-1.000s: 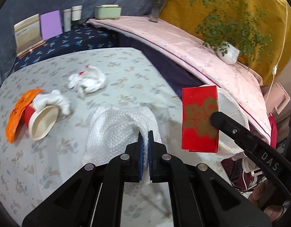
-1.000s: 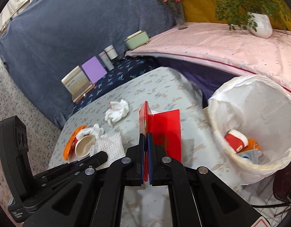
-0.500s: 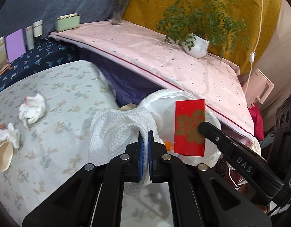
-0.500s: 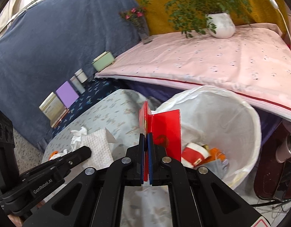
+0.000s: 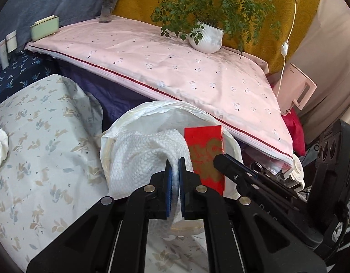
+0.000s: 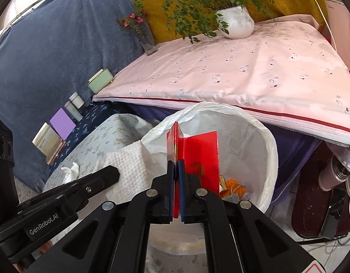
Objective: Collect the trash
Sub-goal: 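Open both grippers to drop the wipe and envelope into the bin, then move both grippers back to the orange wrapper and white socks on the table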
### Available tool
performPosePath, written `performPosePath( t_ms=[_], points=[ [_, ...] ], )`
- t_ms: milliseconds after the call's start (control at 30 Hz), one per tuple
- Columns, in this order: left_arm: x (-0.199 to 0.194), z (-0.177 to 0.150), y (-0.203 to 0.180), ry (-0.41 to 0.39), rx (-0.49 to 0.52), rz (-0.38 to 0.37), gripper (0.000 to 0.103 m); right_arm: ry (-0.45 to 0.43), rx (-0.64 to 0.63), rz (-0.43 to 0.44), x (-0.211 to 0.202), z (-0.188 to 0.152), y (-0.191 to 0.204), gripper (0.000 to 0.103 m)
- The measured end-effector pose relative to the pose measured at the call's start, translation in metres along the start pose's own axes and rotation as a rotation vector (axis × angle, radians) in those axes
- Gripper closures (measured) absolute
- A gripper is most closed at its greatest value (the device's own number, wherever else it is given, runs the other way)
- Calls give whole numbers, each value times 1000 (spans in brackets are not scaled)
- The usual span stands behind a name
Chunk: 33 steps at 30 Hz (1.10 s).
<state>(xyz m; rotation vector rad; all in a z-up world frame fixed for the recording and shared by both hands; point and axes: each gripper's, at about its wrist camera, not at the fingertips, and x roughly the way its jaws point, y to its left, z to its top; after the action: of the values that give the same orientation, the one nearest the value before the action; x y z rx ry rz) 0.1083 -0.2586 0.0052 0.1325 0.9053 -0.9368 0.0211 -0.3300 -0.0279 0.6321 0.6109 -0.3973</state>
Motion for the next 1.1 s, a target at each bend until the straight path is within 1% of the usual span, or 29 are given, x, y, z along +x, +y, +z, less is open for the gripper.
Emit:
performPosePath(
  t_ms=[33,67,100,133,167,200,633,1100],
  points=[
    [2,0,0,4,-2,0,96,-1,5,-1,0,0,-2,93],
    [4,1,0,10,-5,1,93,-4,11,-5,0,0,-4,93],
    [6,0,2,18,-15,4,86,-5,16,-3,0,0,-5,93],
    [7,0,4,23,-22,3,81,-6,22,-1,-1,-1,-7,93],
    [8,0,6,24,-31,9,73,-8,24,-1,-2,-1,-8,93],
    [6,-1,8,15,-39,13,70,-9,25,0,-2,-1,-8,93],
    [-17,-5,27,-31,-48,77,69,-15,6,26,-9,-1,6,92],
    [-46,-15,61,-70,-86,161,69,6,-71,56,-7,-7,50,92]
  ],
)
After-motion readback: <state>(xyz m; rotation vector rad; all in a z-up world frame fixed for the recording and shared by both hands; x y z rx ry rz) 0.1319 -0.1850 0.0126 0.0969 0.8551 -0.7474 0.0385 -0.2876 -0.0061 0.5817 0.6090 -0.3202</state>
